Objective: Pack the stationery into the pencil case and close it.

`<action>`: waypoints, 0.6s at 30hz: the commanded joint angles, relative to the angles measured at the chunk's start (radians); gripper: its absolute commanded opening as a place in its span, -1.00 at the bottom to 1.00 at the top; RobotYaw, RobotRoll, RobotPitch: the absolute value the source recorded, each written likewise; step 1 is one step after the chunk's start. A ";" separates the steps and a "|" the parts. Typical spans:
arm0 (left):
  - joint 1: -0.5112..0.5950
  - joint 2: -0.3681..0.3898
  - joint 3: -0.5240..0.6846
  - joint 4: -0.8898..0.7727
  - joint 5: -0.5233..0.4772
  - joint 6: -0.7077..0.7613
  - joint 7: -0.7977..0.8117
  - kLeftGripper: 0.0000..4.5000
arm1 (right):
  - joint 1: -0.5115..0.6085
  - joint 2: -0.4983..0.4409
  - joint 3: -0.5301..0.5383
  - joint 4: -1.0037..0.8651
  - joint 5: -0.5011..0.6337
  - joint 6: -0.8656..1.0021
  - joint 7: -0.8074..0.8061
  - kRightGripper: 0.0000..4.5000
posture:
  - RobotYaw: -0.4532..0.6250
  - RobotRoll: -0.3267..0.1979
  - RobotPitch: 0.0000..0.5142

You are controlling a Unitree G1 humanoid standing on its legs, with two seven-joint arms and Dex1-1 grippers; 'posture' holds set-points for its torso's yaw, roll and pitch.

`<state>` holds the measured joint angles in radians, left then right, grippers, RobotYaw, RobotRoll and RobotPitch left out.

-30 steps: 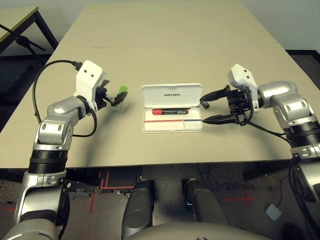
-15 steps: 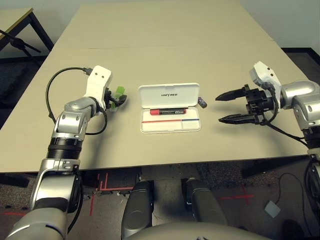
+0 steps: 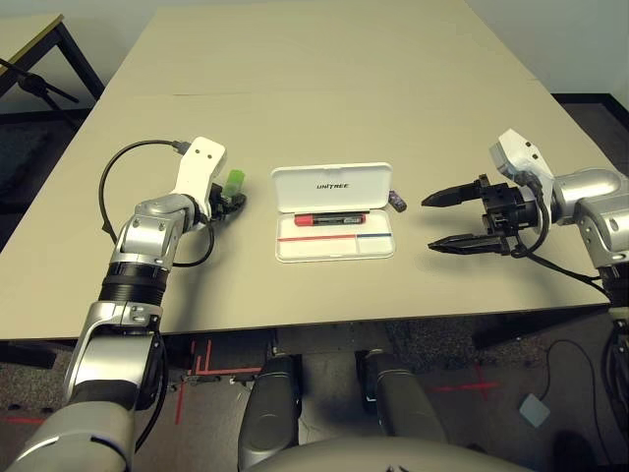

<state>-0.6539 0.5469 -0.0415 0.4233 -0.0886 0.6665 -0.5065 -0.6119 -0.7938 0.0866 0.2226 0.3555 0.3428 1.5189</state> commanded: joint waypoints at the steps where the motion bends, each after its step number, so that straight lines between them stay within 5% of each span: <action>1: 0.007 -0.004 -0.030 0.075 0.039 -0.008 -0.002 -0.51 | 0.007 -0.019 -0.027 -0.016 0.014 0.013 -0.010 1.00 | -0.25 0.25 -0.37; 18: 0.141 0.146 0.011 -0.186 0.032 0.012 -0.092 -0.51 | -0.053 0.023 -0.003 0.092 -0.013 -0.043 0.004 1.00 | -0.07 0.25 -0.43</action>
<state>-0.5397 0.6716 -0.0429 0.2643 -0.0612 0.6574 -0.5849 -0.6617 -0.7708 0.0704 0.2966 0.3519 0.3150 1.5101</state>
